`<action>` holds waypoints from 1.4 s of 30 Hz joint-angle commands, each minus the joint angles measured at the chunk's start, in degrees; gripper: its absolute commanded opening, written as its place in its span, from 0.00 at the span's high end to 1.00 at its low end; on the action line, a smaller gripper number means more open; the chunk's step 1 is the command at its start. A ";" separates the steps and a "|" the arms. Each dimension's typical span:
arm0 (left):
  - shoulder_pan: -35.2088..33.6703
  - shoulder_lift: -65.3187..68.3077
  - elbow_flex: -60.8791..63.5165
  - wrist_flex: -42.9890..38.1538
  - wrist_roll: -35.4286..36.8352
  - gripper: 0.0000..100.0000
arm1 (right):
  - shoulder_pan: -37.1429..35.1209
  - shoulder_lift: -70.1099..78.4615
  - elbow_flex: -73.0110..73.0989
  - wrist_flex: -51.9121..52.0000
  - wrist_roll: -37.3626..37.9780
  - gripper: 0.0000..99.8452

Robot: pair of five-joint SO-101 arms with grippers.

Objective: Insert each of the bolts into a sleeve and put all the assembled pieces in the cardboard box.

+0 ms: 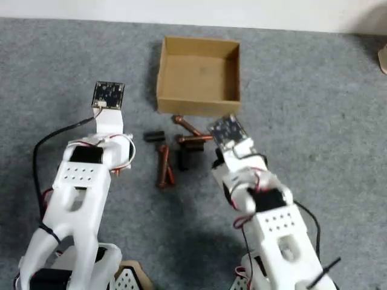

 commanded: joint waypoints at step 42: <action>17.45 -13.14 15.87 -26.11 15.38 1.00 | -3.91 -23.34 18.07 -4.62 -7.03 0.99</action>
